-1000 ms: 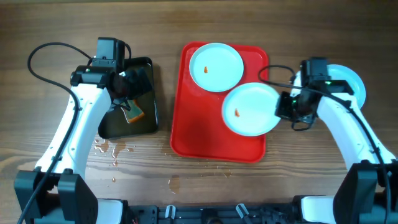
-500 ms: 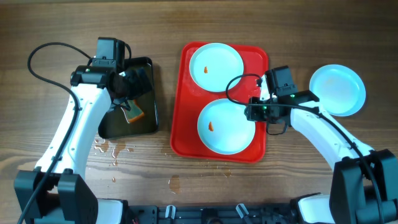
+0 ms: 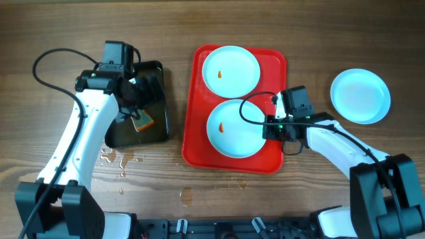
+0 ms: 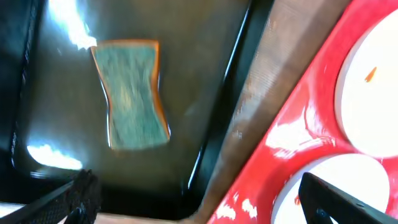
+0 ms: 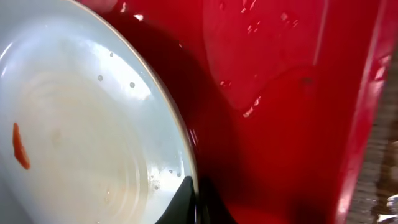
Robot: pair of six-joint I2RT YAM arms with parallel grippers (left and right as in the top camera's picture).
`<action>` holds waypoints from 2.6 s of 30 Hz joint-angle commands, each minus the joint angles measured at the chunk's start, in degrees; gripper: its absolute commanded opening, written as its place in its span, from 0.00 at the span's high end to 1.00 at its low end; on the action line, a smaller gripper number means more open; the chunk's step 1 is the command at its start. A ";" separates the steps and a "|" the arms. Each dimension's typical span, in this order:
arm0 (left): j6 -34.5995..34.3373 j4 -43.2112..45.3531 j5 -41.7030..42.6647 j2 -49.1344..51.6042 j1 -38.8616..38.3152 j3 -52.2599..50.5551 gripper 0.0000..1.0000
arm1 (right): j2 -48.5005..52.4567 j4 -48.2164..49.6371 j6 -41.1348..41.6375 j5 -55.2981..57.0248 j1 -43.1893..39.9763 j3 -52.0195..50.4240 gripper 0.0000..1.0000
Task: Clean dirty plates on tray and stack at the side
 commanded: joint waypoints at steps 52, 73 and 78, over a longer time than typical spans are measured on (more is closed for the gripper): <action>5.20 15.91 -6.49 6.67 0.09 -15.65 0.52 | 1.11 -3.10 0.85 5.51 0.22 1.46 0.96; -3.37 7.85 7.21 5.49 -20.37 2.43 0.96 | 3.28 -2.03 -3.34 5.53 0.22 1.18 0.96; -10.99 16.04 6.82 13.77 -29.46 2.27 0.96 | 3.78 -1.92 -0.74 5.49 0.22 1.18 0.96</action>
